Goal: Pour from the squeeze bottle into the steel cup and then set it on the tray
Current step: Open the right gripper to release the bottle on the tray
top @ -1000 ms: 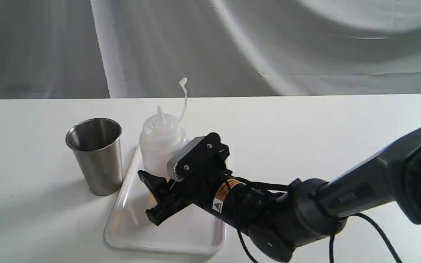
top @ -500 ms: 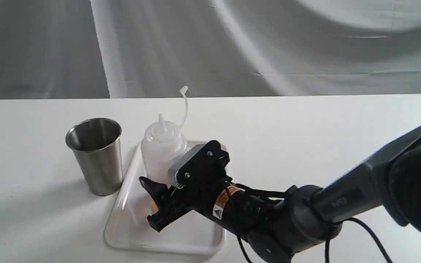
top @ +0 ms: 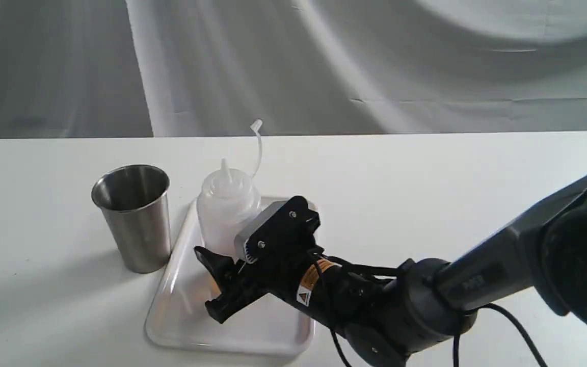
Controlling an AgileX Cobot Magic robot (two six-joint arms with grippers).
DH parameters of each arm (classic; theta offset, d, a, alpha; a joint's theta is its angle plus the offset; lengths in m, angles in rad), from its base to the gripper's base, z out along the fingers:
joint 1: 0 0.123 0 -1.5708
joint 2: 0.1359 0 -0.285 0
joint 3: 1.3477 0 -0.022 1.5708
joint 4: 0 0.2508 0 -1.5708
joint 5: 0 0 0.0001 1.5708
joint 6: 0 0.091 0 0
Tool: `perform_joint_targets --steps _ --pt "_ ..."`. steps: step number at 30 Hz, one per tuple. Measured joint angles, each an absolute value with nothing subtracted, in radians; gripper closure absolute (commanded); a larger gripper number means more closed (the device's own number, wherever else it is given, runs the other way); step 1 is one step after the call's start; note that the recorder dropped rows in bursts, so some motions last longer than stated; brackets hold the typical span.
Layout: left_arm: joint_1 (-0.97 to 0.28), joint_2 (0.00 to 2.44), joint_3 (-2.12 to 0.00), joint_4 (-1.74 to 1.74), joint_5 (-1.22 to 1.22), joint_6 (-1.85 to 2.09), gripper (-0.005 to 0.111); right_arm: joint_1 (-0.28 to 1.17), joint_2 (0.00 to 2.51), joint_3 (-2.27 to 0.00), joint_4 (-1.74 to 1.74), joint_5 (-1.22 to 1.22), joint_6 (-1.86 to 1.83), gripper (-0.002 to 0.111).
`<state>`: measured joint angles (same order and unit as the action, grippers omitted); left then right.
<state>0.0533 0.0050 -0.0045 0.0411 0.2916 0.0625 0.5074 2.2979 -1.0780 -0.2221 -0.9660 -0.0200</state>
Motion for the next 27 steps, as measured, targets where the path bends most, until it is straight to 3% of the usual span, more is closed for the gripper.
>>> perform_joint_targets --steps 5,8,14,27 --pt "0.053 0.005 -0.004 0.041 0.292 0.063 0.098 0.507 2.298 -1.078 -0.222 -0.966 -0.020 0.041" --pt "0.053 0.005 -0.004 0.041 0.292 0.063 0.098 0.507 2.298 -1.078 -0.222 -0.966 -0.020 0.026" --pt "0.053 0.005 -0.004 0.041 0.292 0.063 0.098 0.507 2.298 -1.078 -0.220 -0.966 -0.020 0.019" --pt "0.053 0.005 -0.004 0.041 0.292 0.063 0.098 0.507 2.298 -1.078 -0.220 -0.964 -0.020 0.019"
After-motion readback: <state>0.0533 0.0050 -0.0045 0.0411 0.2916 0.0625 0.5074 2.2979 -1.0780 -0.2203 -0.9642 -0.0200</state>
